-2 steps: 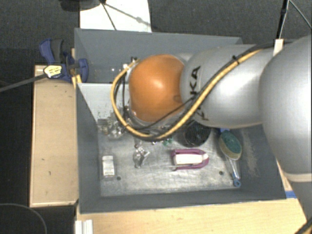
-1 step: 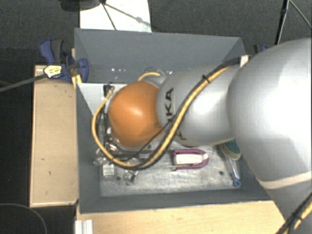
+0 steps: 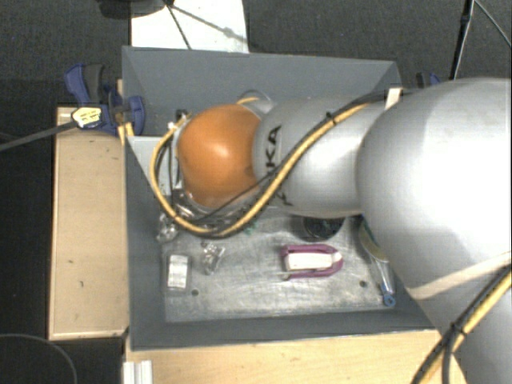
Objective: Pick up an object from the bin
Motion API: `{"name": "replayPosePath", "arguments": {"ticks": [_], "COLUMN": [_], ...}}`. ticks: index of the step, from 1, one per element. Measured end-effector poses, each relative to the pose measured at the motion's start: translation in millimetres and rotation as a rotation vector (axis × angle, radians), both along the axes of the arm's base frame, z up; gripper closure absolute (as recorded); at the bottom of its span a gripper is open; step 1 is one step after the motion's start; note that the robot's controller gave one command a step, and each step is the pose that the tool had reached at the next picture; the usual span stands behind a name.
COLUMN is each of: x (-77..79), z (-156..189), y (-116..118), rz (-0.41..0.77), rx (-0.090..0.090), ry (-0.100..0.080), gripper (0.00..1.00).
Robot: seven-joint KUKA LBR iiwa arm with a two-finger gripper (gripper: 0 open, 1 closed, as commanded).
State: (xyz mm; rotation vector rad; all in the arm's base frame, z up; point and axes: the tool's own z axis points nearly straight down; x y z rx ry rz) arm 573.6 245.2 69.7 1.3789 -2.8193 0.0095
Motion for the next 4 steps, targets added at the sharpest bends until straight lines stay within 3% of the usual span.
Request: {"name": "replayPosePath", "arguments": {"ticks": [1, 2, 3, 4], "x": [-0.9, -21.3, -57.1, -25.4], "z": [2, 62, 20, 4], "y": [-60, -141, -208, -253], "rz": [-0.32, -0.528, -0.419, -0.612], "rx": [0.009, 0.005, 0.004, 0.011], "ry": [-0.003, -0.002, 0.001, -0.007], "gripper": [0.0, 0.0, 0.0, 0.0]}}
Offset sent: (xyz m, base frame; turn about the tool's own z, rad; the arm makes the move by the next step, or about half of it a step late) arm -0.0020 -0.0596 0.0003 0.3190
